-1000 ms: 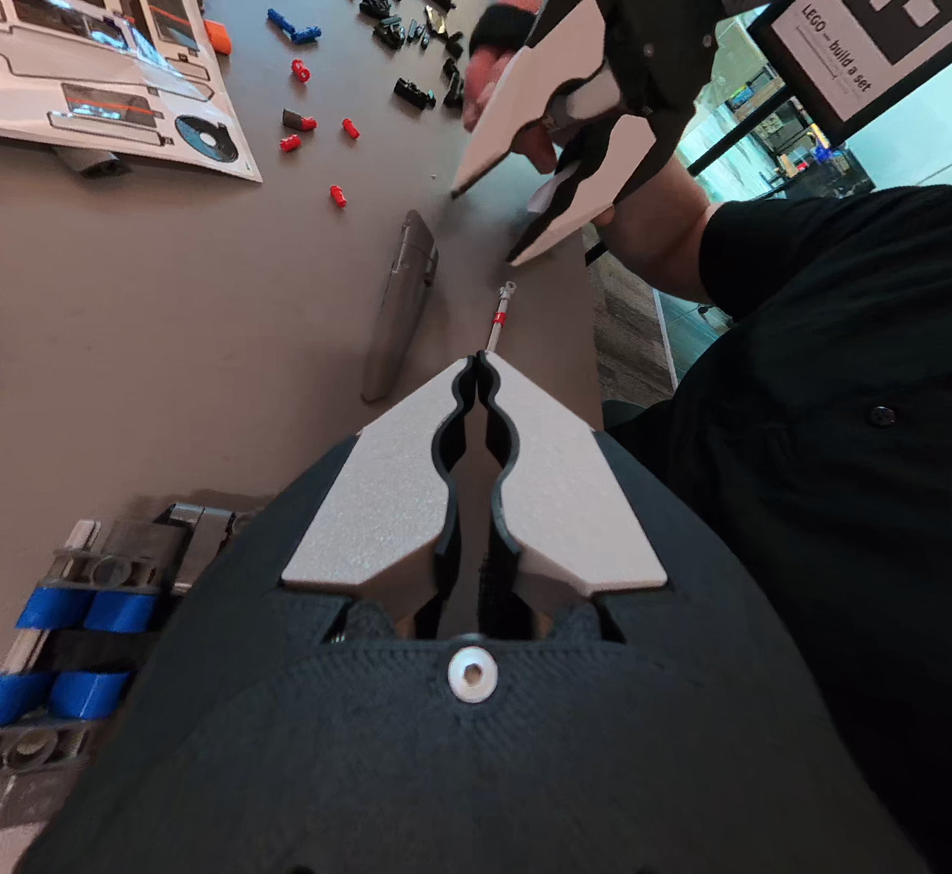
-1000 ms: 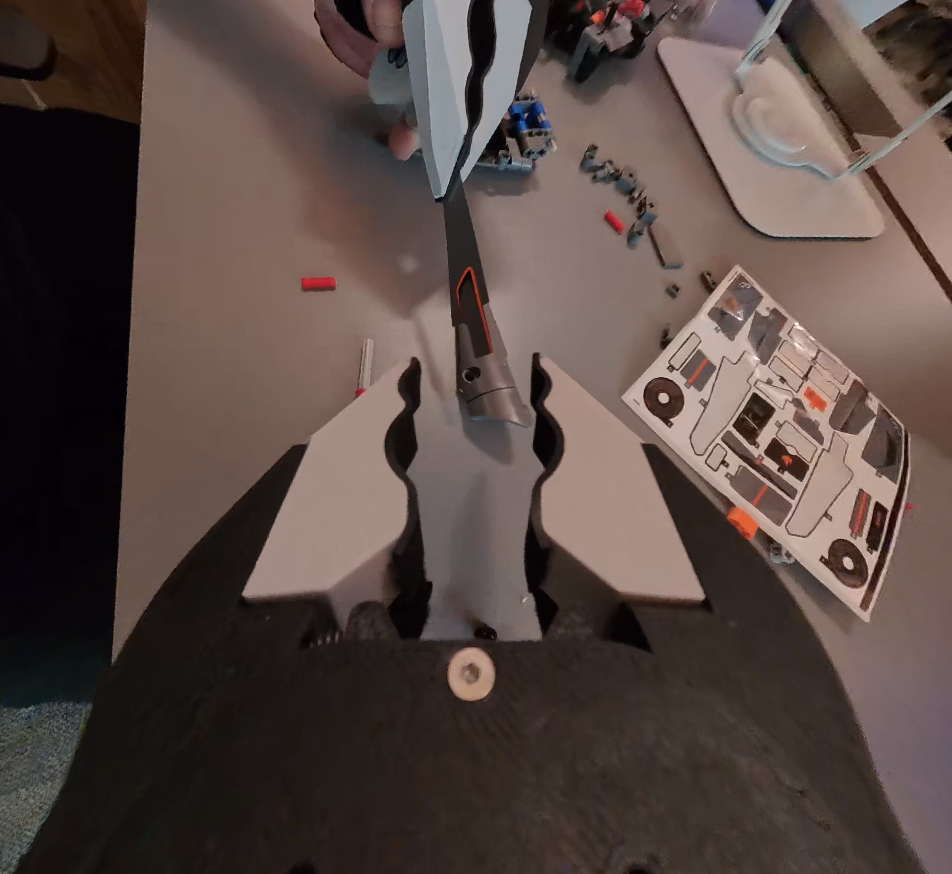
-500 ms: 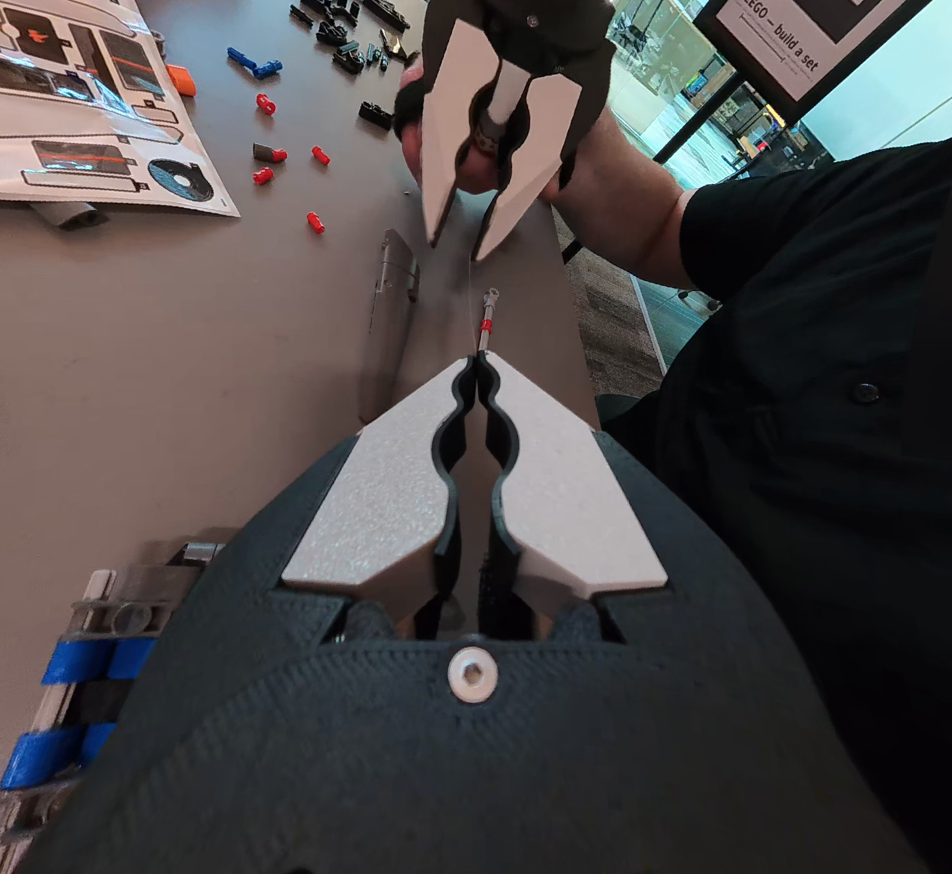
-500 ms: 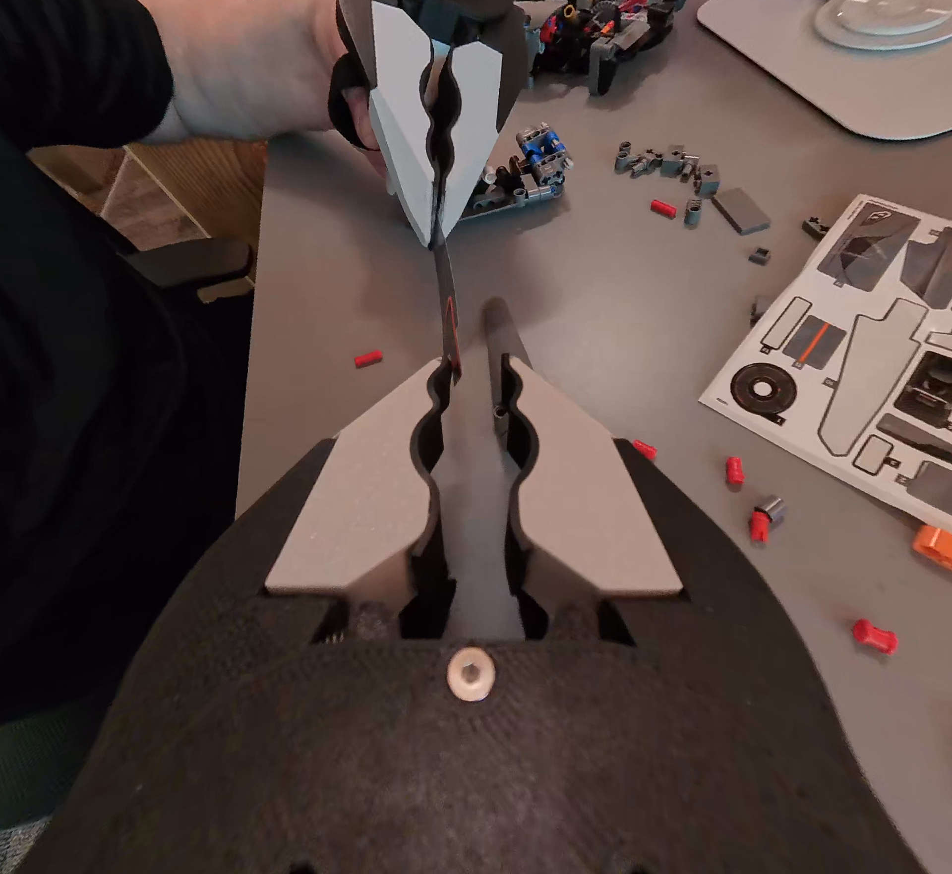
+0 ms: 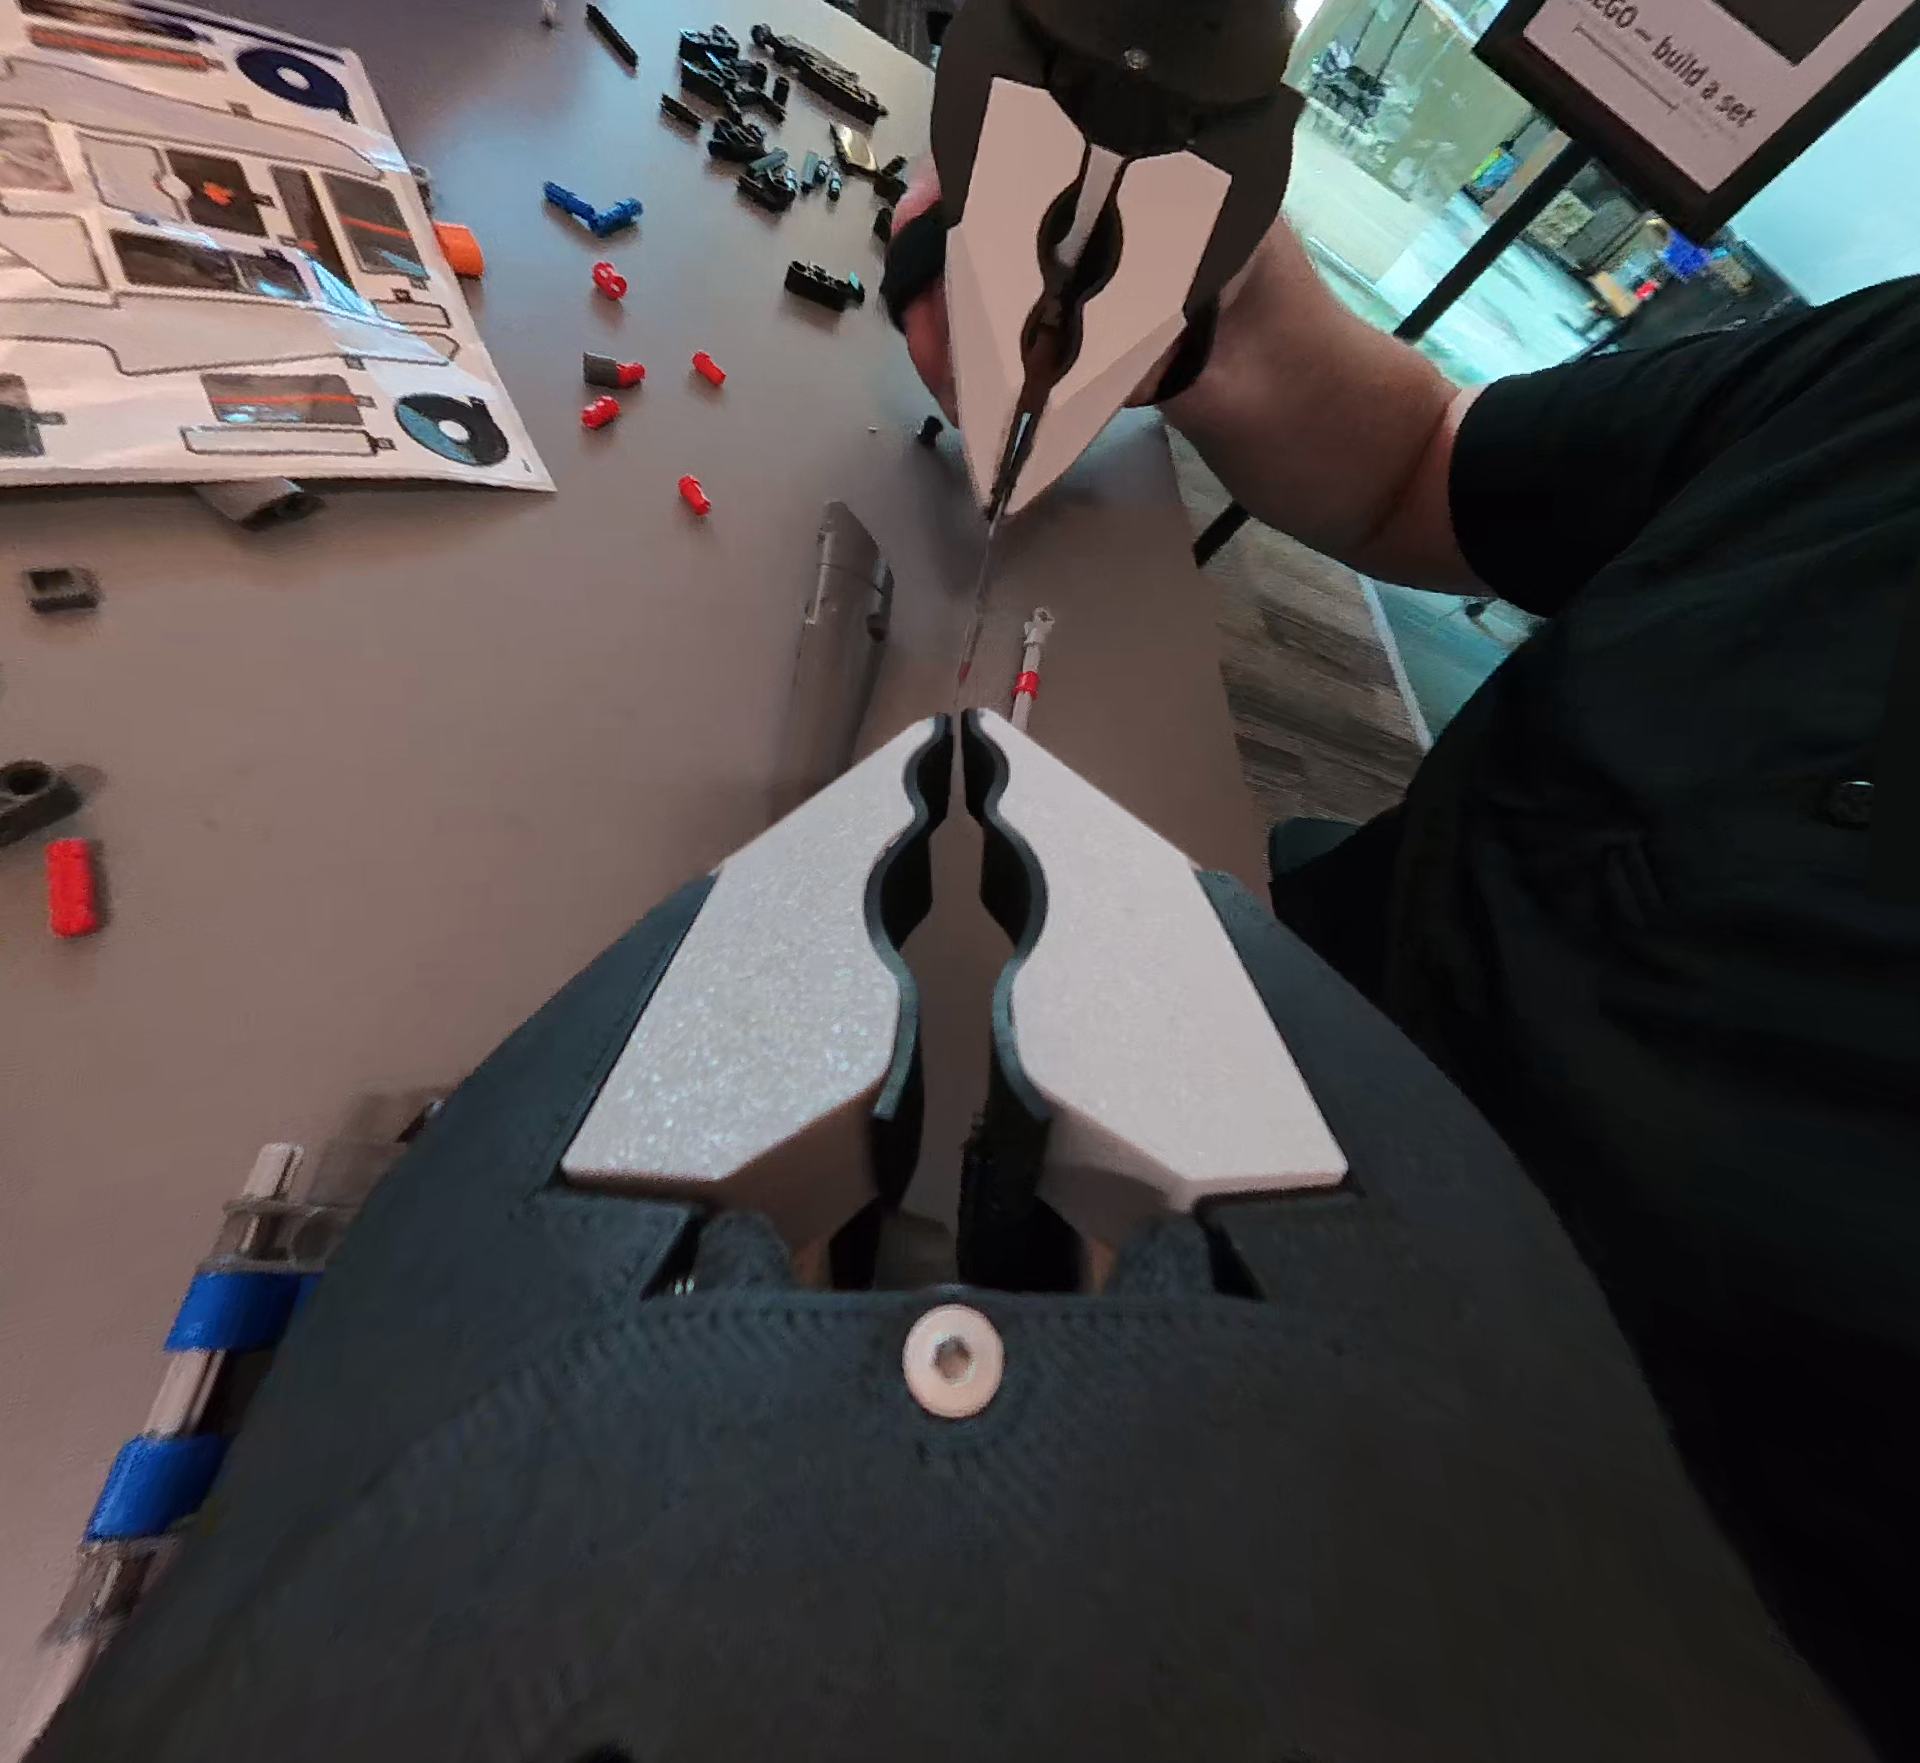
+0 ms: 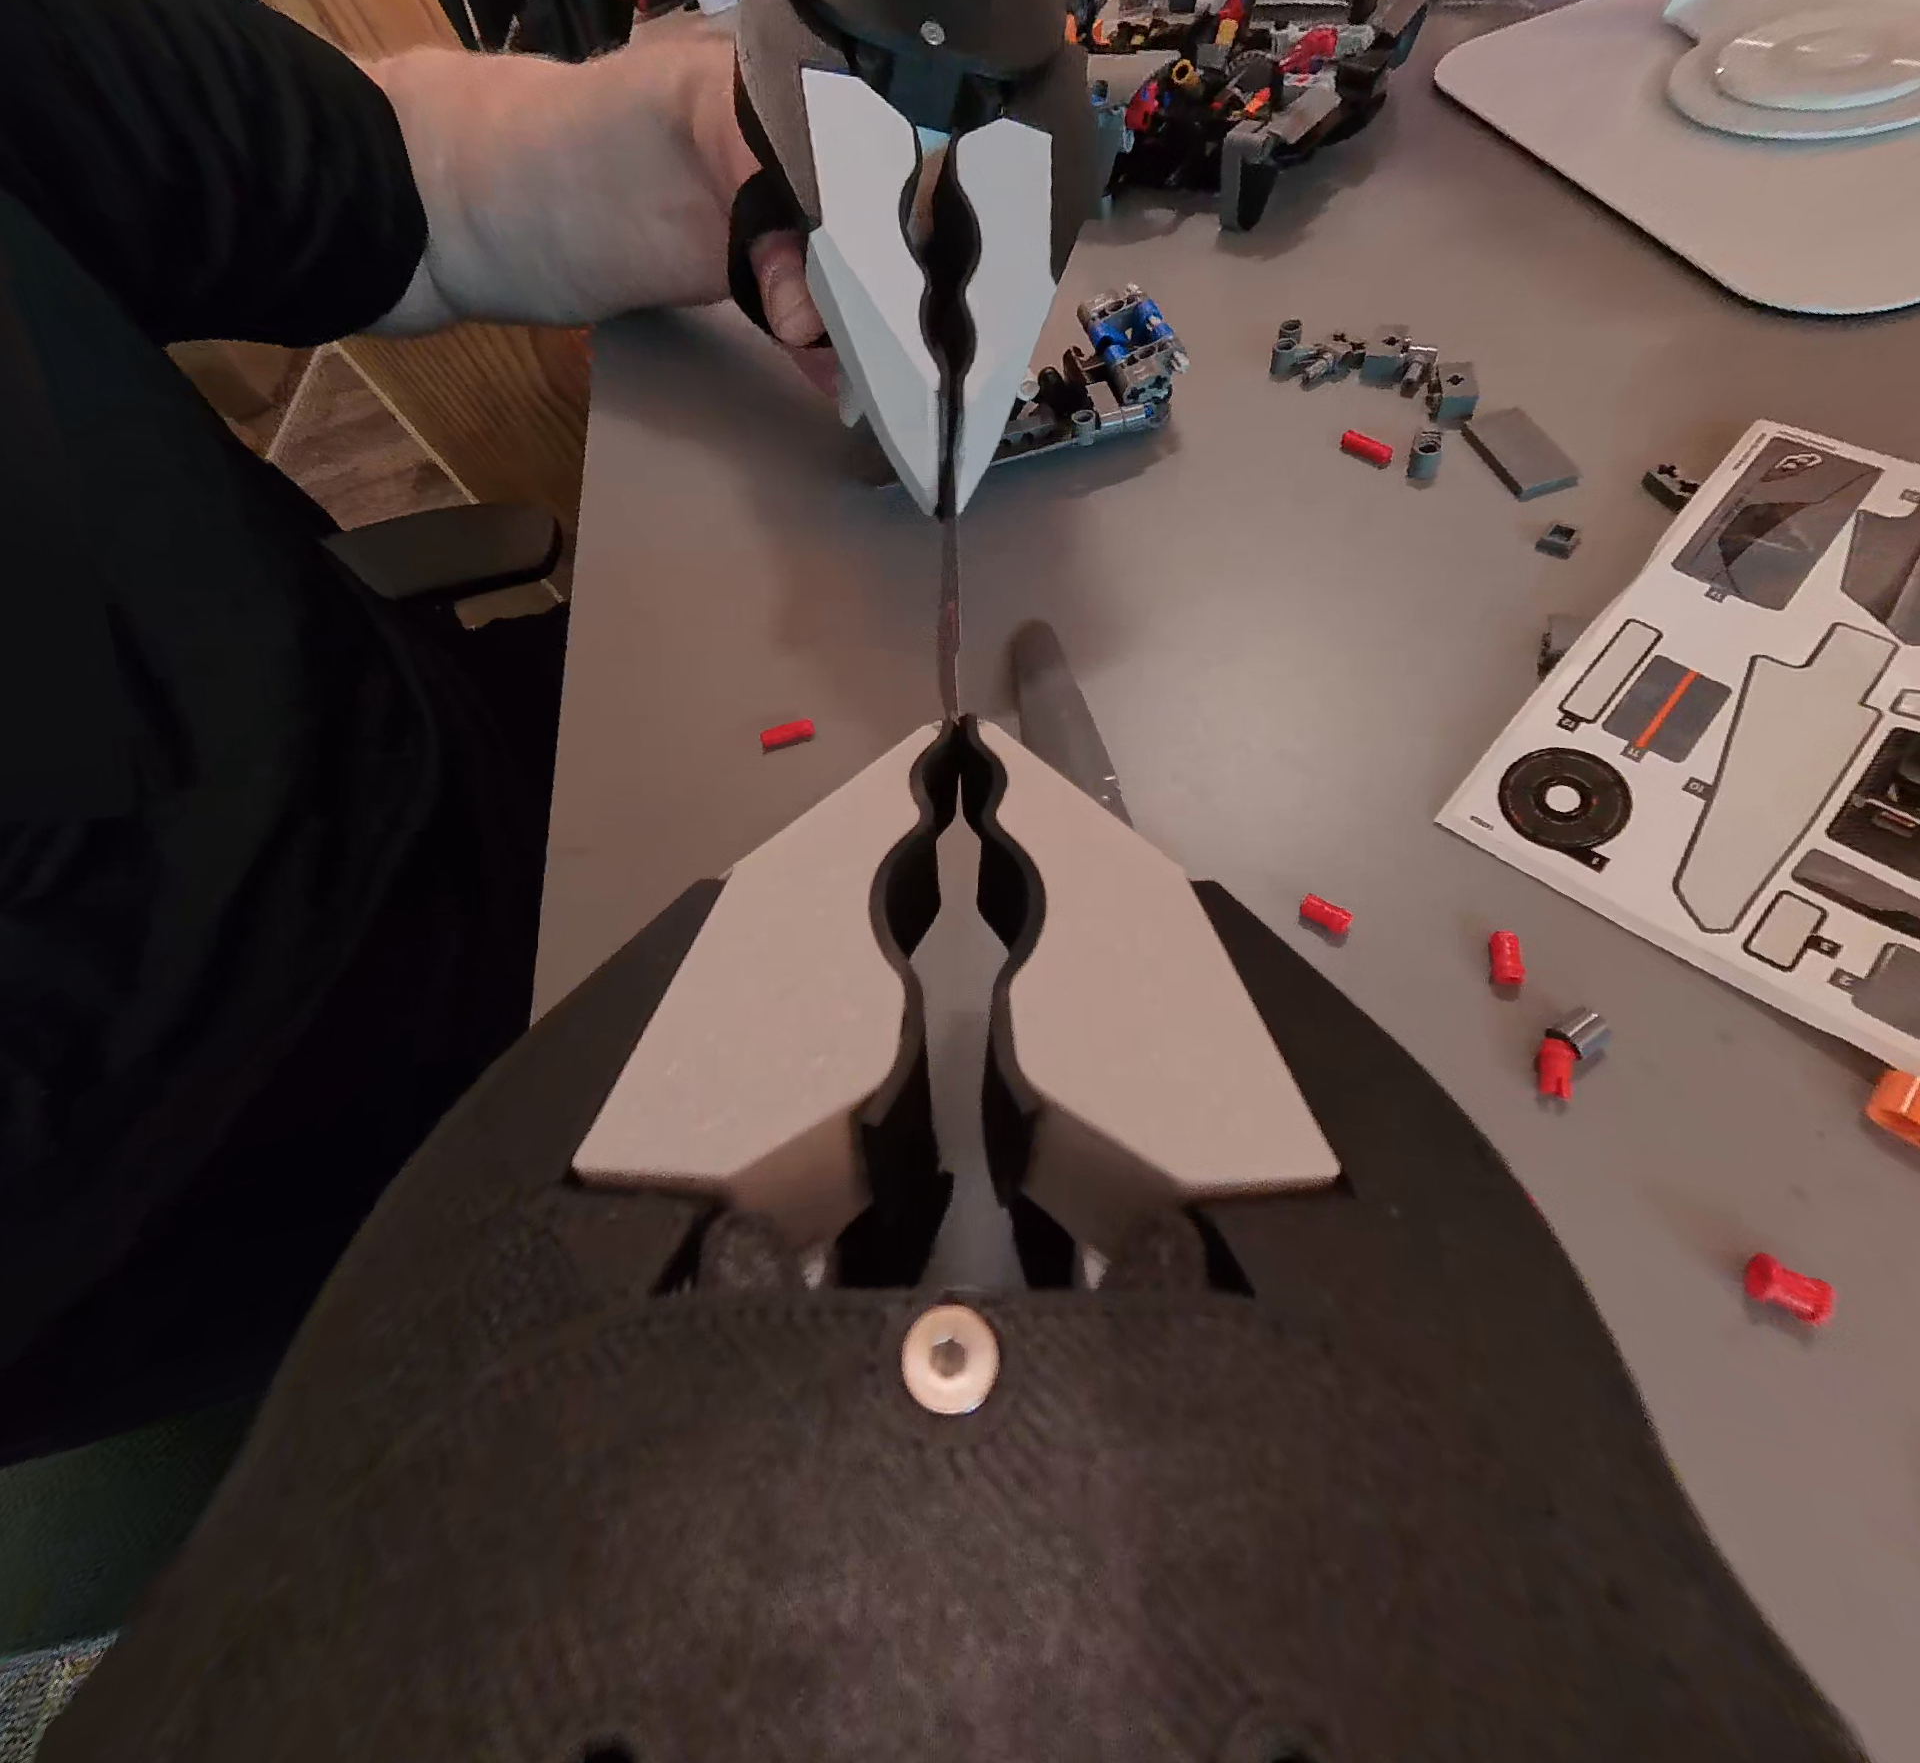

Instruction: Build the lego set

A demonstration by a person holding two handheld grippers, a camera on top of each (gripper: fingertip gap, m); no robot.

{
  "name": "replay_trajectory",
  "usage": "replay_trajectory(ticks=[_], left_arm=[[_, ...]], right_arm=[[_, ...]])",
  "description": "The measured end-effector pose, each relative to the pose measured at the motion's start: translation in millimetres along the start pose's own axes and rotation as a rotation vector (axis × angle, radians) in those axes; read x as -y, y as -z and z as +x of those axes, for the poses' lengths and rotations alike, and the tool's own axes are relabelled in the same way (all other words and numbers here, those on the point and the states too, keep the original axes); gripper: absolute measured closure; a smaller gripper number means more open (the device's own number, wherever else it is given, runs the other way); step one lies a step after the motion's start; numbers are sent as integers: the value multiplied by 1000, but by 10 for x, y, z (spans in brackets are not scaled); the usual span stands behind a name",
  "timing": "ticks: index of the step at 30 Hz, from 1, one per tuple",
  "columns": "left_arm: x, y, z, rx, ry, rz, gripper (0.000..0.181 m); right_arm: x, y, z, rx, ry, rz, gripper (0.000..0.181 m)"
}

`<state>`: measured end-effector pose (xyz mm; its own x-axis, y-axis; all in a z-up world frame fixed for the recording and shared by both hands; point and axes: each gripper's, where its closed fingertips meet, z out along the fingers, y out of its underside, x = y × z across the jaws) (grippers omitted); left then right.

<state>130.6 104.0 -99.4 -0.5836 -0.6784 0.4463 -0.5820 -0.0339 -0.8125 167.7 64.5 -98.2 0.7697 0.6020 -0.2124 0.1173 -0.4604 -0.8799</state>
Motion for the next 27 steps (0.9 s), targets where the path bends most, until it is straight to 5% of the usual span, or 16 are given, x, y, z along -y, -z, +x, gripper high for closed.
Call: replay_trajectory(ticks=[10,15,27], left_arm=[[41,103,-135,267,-268,-58,160],[-41,164,-293,399,-523,-196,154],[-136,117,-233,558,-1099,-240,151]], right_arm=[[158,204,-20,-85,38,30,181],[132,216,-12,-38,-40,6,181],[-156,-24,135,139,-251,-264,181]])
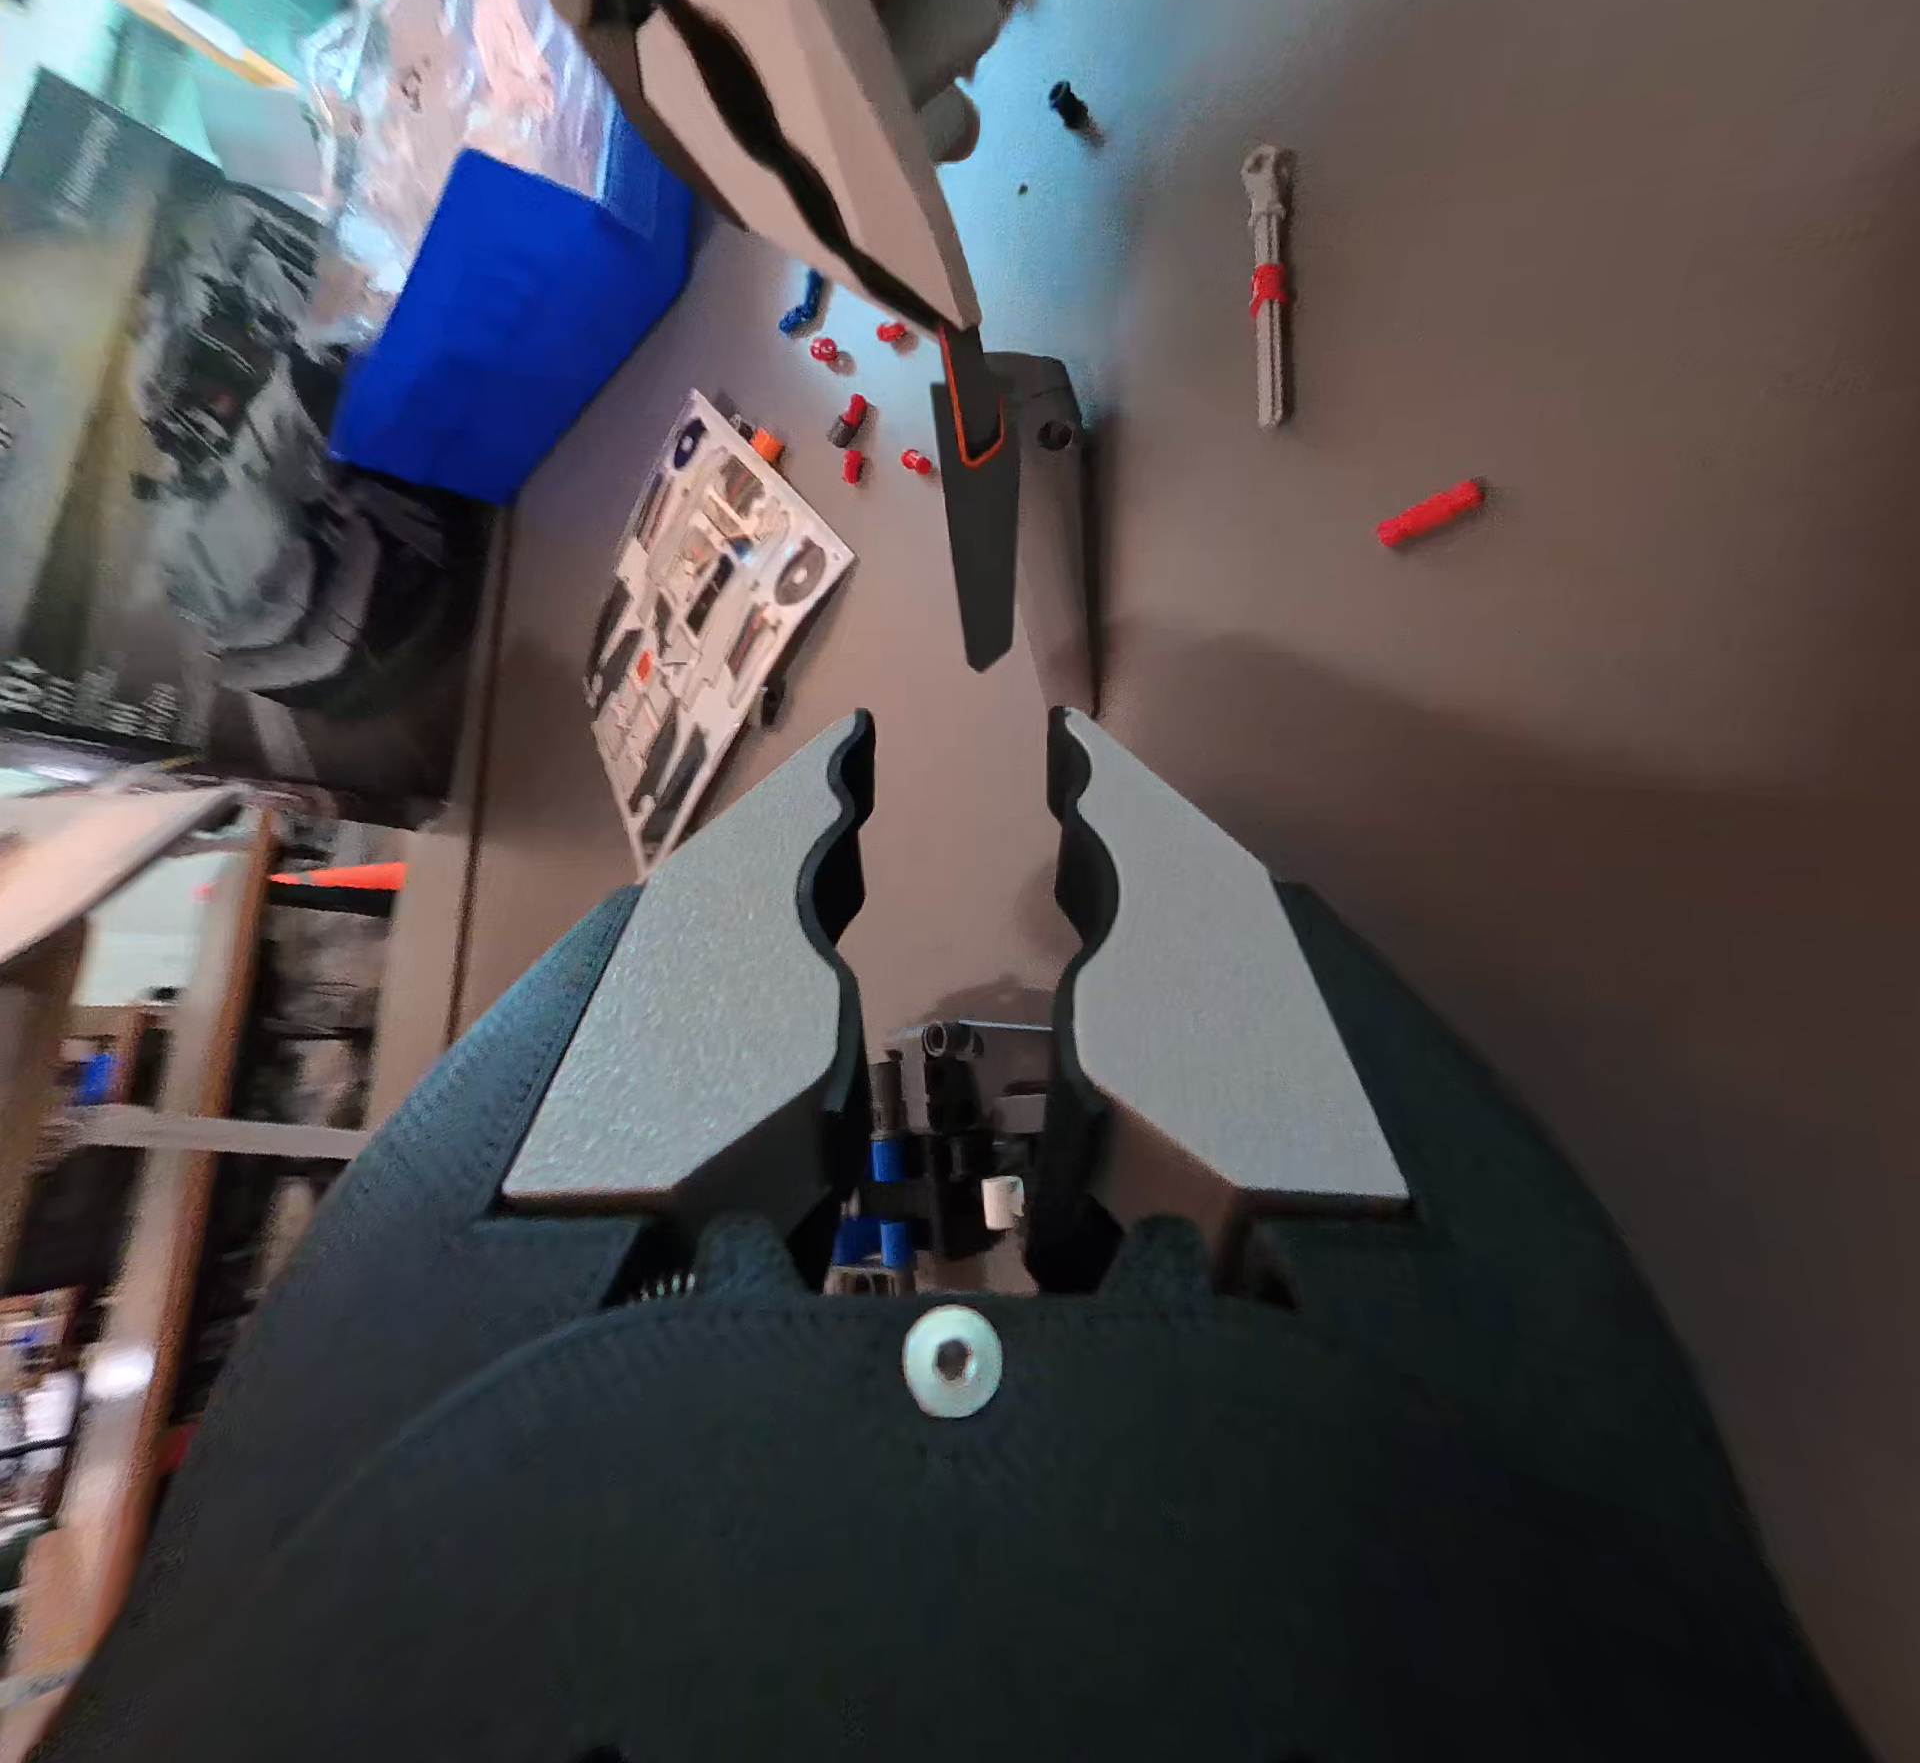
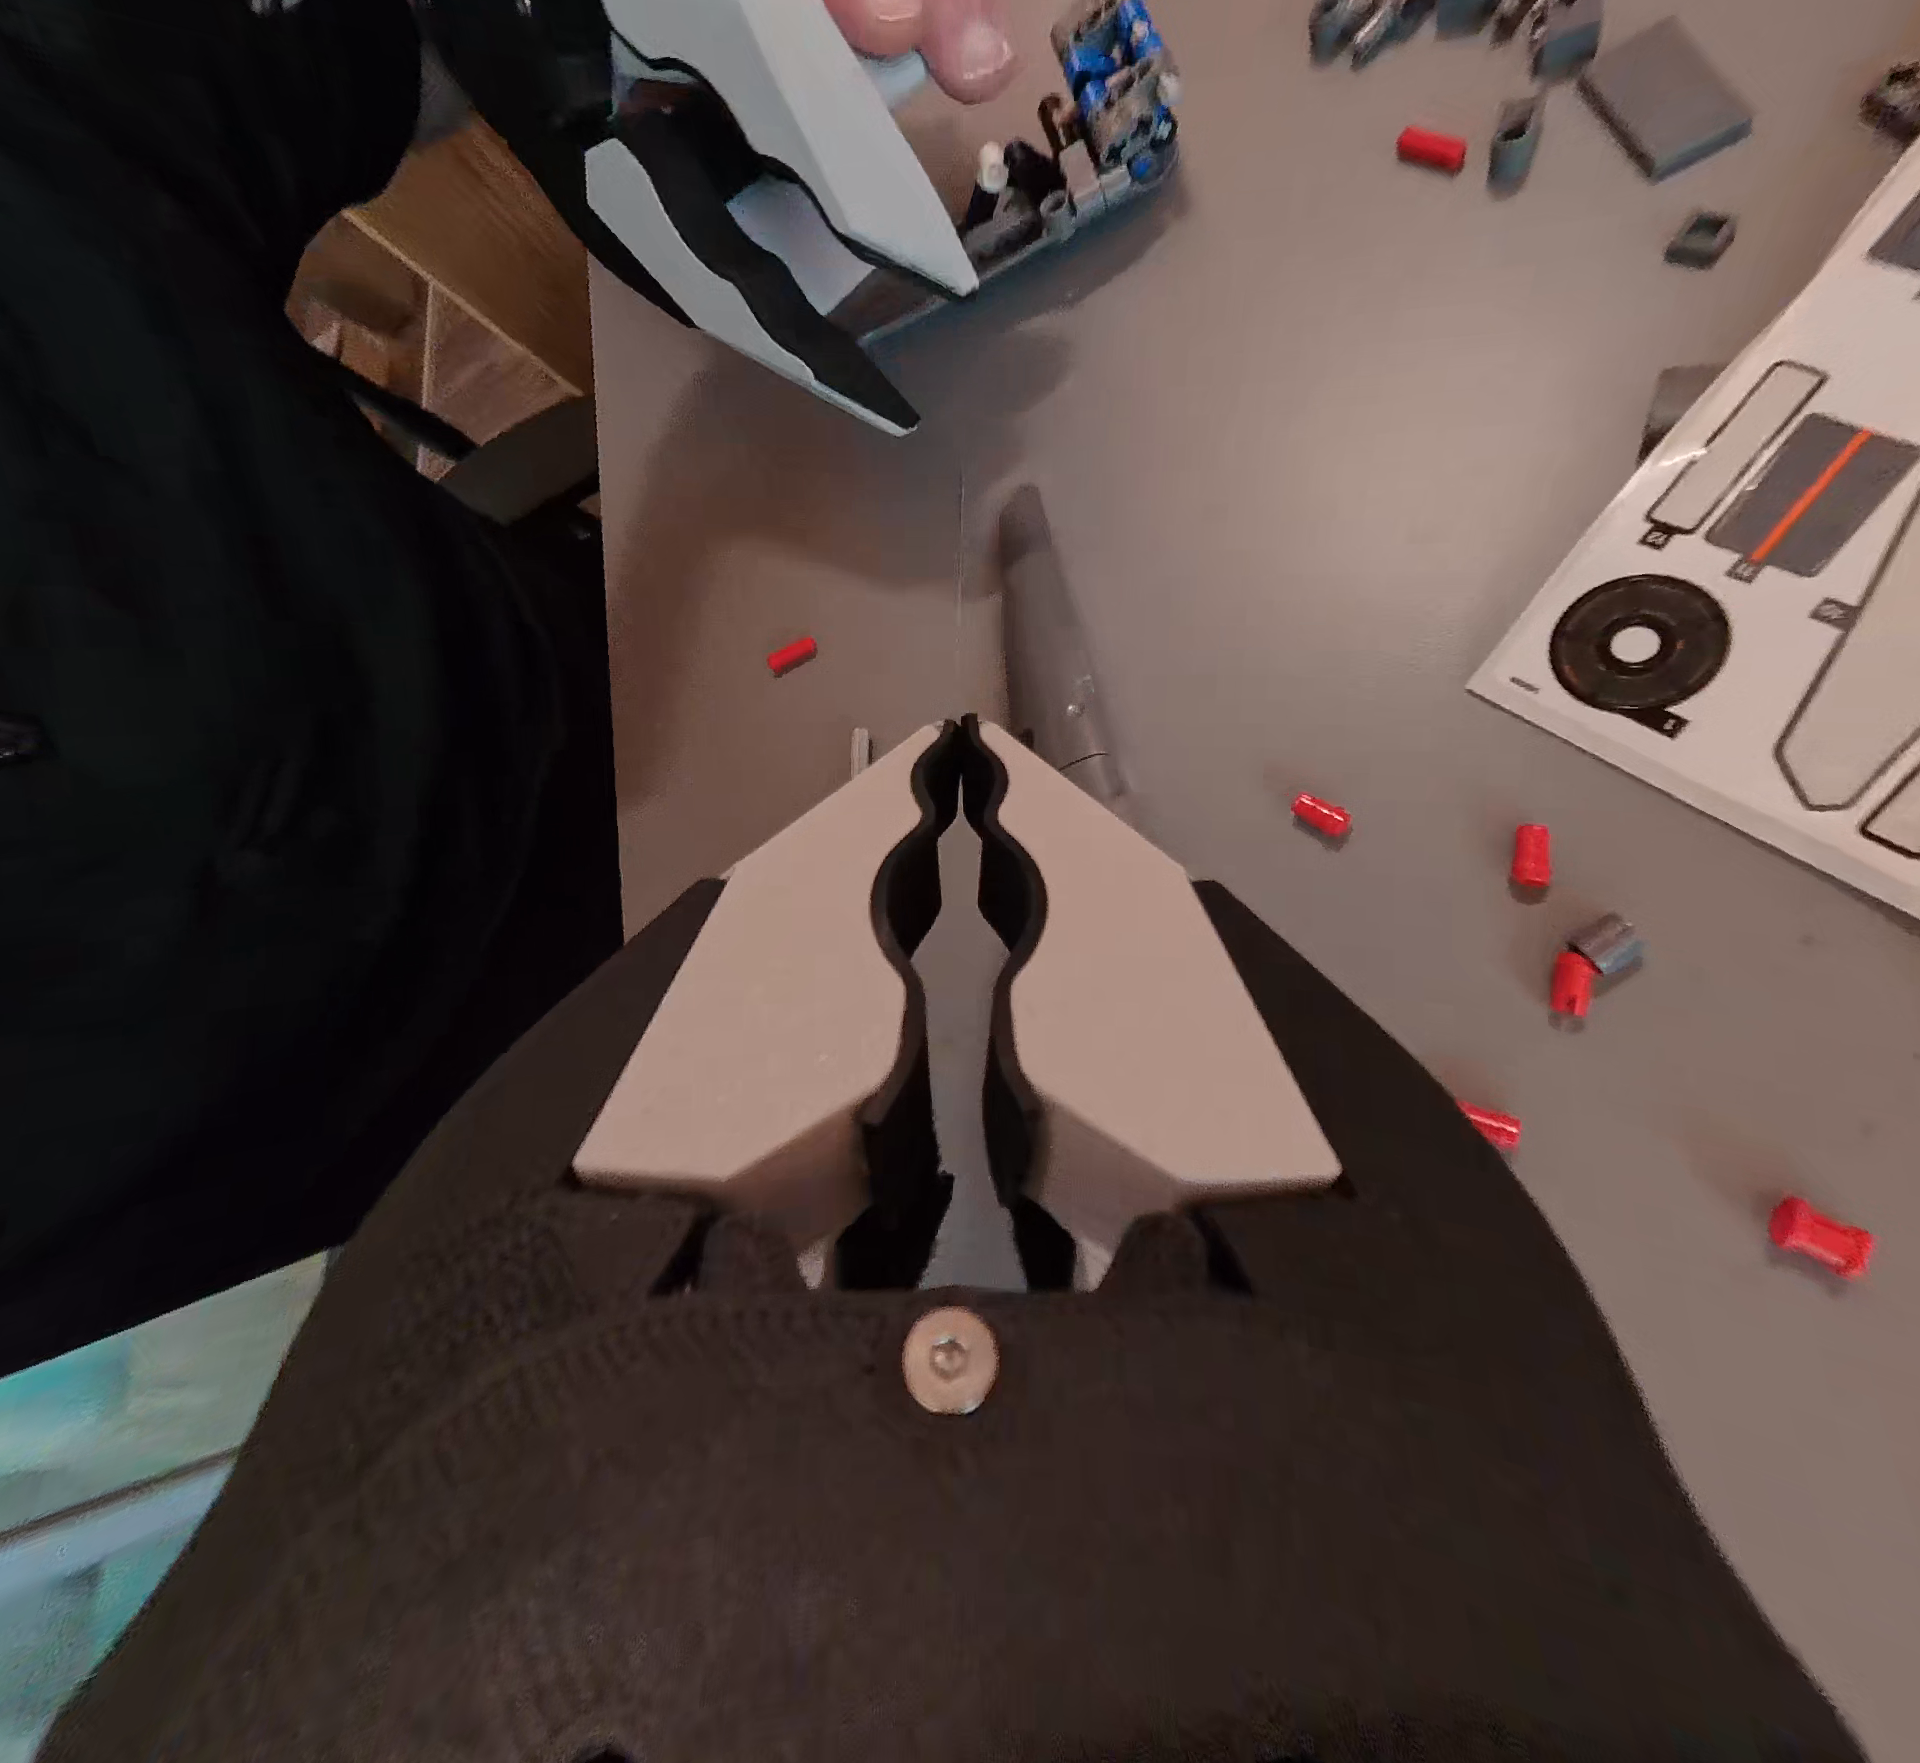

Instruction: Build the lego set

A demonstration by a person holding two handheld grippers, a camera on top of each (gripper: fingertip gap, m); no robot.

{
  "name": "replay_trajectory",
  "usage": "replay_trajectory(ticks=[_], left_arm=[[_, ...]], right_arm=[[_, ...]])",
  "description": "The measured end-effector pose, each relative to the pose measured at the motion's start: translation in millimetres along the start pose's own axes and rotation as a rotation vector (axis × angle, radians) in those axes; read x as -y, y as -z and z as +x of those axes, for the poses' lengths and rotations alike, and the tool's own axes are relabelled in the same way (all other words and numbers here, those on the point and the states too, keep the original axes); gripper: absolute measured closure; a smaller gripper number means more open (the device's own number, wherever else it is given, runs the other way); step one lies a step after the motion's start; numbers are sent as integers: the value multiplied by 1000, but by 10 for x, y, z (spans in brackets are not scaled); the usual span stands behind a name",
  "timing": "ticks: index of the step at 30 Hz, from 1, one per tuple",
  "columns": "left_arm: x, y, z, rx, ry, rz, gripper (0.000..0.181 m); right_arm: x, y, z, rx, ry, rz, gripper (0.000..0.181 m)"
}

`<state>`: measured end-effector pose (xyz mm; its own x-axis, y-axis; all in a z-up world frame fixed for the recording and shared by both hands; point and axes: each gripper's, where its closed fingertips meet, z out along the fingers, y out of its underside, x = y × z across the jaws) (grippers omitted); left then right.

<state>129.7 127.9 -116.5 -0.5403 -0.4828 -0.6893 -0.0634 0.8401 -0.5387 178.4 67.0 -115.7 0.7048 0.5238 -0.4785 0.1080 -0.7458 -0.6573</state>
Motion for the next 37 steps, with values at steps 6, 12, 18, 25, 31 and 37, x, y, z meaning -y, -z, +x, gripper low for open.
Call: replay_trajectory(ticks=[6,12,18,25,31,37], left_arm=[[65,-61,150,45,-160,33,151],[38,-125,216,11,-189,15,151],[-8,-190,245,-55,-136,-28,155],[-11,-178,203,-62,-145,-59,157],[-46,-213,253,-121,-157,-97,164],[-51,-237,234,-130,-157,-106,164]], right_arm=[[33,-59,79,19,-65,-110,181],[50,-117,112,28,-106,-179,181],[29,-153,94,49,-130,-187,181],[16,-108,122,41,-139,-178,181],[-10,-113,132,42,-146,-172,181],[-35,-120,147,43,-155,-160,181]])
